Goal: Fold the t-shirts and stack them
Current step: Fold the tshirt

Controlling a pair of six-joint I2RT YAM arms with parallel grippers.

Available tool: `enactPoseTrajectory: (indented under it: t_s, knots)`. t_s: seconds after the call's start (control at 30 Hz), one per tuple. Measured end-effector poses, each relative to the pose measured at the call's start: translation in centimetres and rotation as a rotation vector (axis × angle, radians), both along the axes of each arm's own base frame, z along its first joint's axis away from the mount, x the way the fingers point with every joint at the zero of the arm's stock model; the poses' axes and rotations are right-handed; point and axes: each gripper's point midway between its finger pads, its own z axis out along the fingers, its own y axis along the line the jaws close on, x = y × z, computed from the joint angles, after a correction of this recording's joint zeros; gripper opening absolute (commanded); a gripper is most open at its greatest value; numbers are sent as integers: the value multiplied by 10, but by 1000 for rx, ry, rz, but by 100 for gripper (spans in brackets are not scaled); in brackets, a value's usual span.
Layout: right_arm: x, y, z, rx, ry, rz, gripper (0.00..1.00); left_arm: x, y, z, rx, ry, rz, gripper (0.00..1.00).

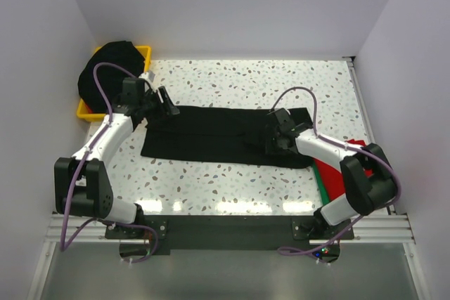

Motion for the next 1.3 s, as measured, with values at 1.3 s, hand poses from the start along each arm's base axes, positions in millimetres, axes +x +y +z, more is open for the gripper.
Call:
enactPoseTrajectory:
  t_s: [1.3]
  knots:
    - [38, -37, -7, -12, -21, -254, 43, -80, -36, -119, 138, 252, 64, 36]
